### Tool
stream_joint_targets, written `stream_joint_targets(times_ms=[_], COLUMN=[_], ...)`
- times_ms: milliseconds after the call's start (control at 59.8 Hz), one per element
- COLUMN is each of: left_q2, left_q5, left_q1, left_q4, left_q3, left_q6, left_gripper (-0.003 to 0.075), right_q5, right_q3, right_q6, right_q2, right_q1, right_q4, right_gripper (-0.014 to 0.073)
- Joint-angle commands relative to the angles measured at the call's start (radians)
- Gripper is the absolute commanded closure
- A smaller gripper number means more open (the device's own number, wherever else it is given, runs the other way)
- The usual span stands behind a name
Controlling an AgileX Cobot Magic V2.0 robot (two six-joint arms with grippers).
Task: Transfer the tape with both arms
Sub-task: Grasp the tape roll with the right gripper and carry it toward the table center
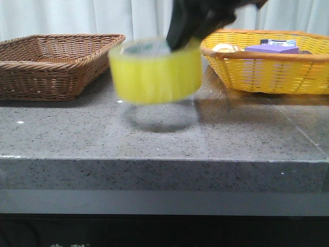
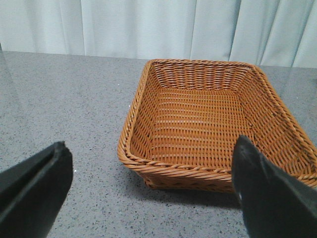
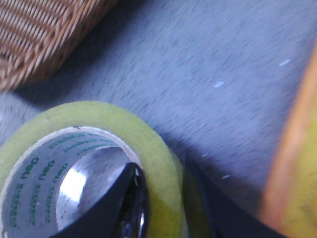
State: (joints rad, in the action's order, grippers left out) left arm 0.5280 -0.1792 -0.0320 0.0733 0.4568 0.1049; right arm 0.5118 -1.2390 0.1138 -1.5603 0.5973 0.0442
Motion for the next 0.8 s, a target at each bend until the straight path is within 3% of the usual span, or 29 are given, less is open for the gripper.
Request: stream_joint_targets(times_ms=[0,268,518,786], left_q2=[0.009,0.009,0.009,0.009], left_q5=[0.084,0.082,0.082,0.082], left_q1=[0.003,0.003,0.003,0.003], left_q4=[0.000,0.000,0.000,0.000], left_q3=[0.037,0.037,0.037,0.037], left_q6=[0.000,0.000,0.000,0.000], left_gripper=[0.0080,0.0080,0.0080,0.0080], right_q5=[-0.156,-0.166,-0.166,-0.167], right_q3=[0.010,0.028,0.028,0.025], right_q6=[-0.003,-0.003,-0.003,-0.003], right_q2=[0.032,0.014,0.015,0.068], right_q1=[0.013,0.014,0.014,0.013], right_q4=[0.019,0.038,0.038,0.038], right_gripper=[0.0537,0.0526,0.0315,0.0298])
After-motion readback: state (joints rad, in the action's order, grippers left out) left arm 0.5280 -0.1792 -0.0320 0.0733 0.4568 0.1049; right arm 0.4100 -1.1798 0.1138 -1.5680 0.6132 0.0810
